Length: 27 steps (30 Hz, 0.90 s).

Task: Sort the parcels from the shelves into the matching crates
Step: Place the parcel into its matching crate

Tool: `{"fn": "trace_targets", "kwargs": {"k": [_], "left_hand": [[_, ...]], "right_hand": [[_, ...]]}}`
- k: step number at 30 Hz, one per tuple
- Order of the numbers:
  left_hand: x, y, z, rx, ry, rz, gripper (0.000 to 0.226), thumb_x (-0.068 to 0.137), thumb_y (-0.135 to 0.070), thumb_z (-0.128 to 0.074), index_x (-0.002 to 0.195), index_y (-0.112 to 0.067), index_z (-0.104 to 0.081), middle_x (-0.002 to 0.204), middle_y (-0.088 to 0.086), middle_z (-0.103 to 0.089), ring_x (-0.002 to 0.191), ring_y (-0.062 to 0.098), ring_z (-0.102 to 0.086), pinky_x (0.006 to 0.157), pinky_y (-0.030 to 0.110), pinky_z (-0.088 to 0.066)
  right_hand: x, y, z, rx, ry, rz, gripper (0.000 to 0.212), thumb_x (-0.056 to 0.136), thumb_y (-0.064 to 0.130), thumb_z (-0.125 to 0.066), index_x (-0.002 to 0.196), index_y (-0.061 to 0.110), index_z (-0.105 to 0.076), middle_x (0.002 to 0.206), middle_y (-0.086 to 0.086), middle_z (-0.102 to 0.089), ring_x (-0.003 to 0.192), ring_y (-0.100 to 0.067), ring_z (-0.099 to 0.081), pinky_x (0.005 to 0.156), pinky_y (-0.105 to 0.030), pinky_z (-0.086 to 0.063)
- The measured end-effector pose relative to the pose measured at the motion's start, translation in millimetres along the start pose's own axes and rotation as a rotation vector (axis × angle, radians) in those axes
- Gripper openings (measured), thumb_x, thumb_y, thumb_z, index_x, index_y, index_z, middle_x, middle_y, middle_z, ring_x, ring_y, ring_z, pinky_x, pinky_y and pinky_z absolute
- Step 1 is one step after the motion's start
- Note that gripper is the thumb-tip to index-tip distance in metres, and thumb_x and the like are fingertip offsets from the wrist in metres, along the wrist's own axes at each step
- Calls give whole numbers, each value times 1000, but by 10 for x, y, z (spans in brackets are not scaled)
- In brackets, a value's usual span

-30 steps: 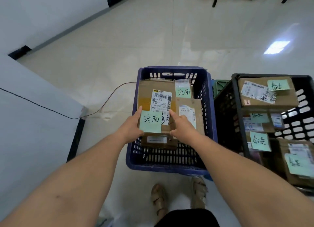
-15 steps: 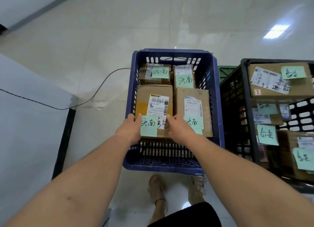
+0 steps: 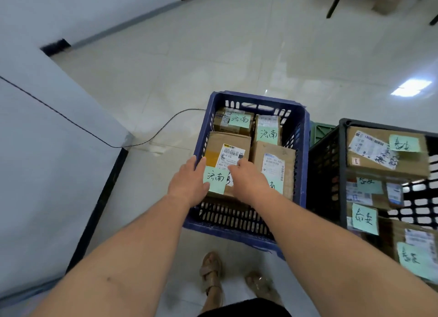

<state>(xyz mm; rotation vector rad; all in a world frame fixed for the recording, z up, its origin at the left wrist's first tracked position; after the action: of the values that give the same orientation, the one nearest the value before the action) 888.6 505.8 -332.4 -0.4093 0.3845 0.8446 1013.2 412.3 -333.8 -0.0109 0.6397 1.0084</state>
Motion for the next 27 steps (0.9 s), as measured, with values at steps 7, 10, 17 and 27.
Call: {"fn": "trace_targets", "kwargs": {"k": [7,10,17,27], "left_hand": [[-928,47,360,-19,-152,209,68,97,-39,-46,152,-22,-9,160,8,-3,144,27,-16,115,39,-21],[-1372,91,398,-1,-195,317,68,98,-42,-42,153,-19,-8,160,9,-2,144,28,-14,116,39,-18],[-2293,170,166,-93,-309,584,66,99,-46,-35,153,-19,-9,160,7,-7,145,26,-15,118,42,-15],[-3839,537,-407,-222,-411,936,66,99,-46,-34,153,-20,-8,161,8,-3,146,26,-11,118,43,-12]], "right_hand": [[-558,356,495,-166,-90,288,38,89,12,-54,127,12,-47,136,-12,-38,126,-28,-37,92,-41,-45],[-803,590,600,-206,-133,431,45,88,17,-56,132,13,-46,132,-11,-41,123,-27,-41,94,-39,-45],[-1324,1167,469,-313,-170,727,44,91,19,-53,133,11,-43,139,-14,-38,126,-30,-38,93,-40,-44],[-2344,2085,-156,-502,-79,1147,43,93,26,-50,132,11,-43,136,-12,-38,126,-29,-38,92,-37,-42]]}}
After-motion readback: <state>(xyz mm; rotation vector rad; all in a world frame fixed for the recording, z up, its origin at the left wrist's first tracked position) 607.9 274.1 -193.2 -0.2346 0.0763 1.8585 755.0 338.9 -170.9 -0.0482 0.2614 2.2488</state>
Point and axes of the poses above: each hand's wrist, its own x-axis towards the middle knuckle, its own z-axis out of the back of the hand, y = z × x, the point moved 1 cm from there along x, towards the middle knuckle
